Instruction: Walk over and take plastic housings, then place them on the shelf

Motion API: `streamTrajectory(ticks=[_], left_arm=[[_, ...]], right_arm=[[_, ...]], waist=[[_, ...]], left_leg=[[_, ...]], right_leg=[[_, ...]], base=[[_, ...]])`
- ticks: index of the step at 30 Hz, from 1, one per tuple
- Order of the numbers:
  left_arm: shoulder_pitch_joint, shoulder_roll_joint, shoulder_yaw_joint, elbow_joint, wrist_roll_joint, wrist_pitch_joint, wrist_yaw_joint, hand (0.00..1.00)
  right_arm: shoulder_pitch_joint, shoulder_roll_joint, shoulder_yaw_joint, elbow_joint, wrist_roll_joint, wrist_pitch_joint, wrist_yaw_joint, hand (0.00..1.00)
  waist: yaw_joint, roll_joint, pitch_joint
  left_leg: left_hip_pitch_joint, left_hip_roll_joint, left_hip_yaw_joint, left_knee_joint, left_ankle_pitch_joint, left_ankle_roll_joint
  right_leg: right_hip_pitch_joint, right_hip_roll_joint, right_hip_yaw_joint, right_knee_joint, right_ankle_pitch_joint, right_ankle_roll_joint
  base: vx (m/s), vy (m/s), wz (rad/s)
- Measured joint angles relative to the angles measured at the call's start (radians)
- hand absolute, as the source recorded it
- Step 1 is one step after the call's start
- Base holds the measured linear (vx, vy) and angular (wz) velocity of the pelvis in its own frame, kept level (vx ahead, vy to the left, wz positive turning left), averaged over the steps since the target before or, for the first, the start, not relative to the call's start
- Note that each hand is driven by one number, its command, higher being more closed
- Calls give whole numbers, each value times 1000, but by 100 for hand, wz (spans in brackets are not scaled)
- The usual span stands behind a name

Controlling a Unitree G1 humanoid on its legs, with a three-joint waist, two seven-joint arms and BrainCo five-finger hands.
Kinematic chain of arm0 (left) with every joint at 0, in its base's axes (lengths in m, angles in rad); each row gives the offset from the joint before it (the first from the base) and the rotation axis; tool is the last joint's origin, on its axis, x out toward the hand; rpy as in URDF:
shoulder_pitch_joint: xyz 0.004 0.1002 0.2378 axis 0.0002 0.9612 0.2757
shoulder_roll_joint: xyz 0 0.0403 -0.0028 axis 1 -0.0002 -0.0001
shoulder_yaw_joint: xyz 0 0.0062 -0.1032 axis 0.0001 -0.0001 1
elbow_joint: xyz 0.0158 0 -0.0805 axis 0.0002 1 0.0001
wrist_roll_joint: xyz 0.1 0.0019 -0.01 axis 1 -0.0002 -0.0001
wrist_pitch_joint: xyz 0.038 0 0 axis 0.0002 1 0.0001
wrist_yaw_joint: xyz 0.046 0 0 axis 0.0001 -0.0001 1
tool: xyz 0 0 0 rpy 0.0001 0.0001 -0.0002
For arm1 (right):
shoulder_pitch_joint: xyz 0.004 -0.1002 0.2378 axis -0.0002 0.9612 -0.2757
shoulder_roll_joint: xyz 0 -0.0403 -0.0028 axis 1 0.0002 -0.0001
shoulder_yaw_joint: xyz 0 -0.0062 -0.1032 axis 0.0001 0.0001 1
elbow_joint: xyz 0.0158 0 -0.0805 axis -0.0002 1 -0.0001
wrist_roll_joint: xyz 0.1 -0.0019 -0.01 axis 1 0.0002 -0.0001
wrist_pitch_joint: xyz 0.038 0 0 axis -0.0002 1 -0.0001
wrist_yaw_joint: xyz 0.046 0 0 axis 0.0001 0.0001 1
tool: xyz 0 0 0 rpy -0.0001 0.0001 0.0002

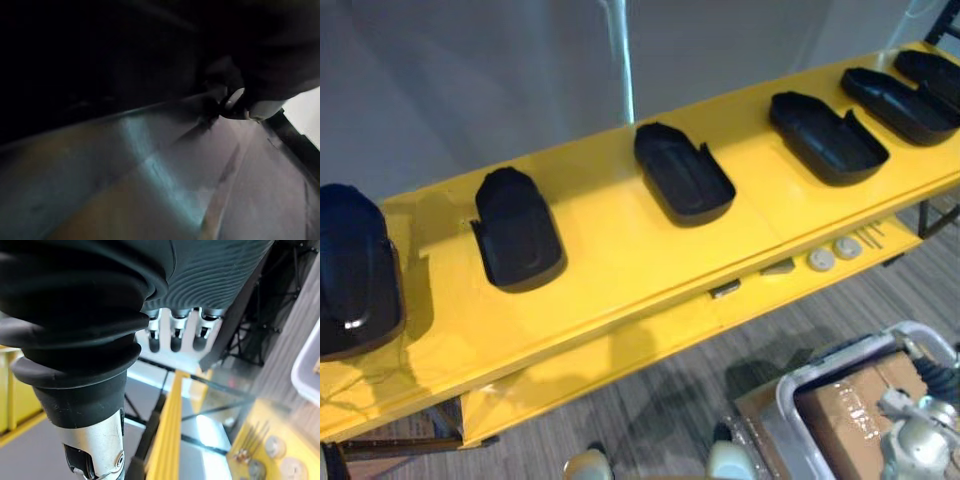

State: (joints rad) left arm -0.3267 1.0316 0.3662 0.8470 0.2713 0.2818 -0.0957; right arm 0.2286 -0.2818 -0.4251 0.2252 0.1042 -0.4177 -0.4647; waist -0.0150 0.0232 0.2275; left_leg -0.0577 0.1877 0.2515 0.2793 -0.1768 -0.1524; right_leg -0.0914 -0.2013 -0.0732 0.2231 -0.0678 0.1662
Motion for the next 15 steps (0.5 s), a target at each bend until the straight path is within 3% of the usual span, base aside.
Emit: streamTrajectory(ticks=[2, 6, 7, 10, 15], left_arm=[[-16, 36, -26, 5, 19, 3, 0, 100], [-28, 37, -26, 9, 30, 10, 4, 100], [-28, 37, -26, 9, 40, 12, 6, 0], [-28, 36, -27, 7, 61, 31, 24, 0], [-68, 27, -27, 5, 59, 72, 127, 0]], right_arm=[[-13, 0, 14, 19, 0, -1, -7, 0], [-24, -2, 26, 25, 0, -3, -16, 0], [-26, -2, 26, 25, 0, -3, -17, 0], [-35, -19, 26, 25, 1, -3, -22, 0], [-47, -63, 23, 11, 15, -3, -19, 0]], waist=[[4, -11, 26], [7, -13, 53], [8, -15, 61], [5, -18, 98], [4, -37, 158]], left_leg=[[-25, 6, -2, 34, -12, 2], [-50, 17, -3, 84, -31, 5], [-51, 19, -1, 86, -34, 5], [-87, 37, 0, 135, -57, 9], [-123, 47, 5, 187, -74, 15]], right_leg=[[-17, 2, 2, 17, -2, -3], [-29, 6, 16, 32, -3, -4], [-29, 8, 18, 32, -3, -4], [-54, 18, 24, 48, -3, -3], [-88, 22, 47, 69, 0, 1]], base=[[-40, 18, 3], [-15, 15, -3], [-58, 21, -10], [-75, 20, -6], [-46, 31, -8]])
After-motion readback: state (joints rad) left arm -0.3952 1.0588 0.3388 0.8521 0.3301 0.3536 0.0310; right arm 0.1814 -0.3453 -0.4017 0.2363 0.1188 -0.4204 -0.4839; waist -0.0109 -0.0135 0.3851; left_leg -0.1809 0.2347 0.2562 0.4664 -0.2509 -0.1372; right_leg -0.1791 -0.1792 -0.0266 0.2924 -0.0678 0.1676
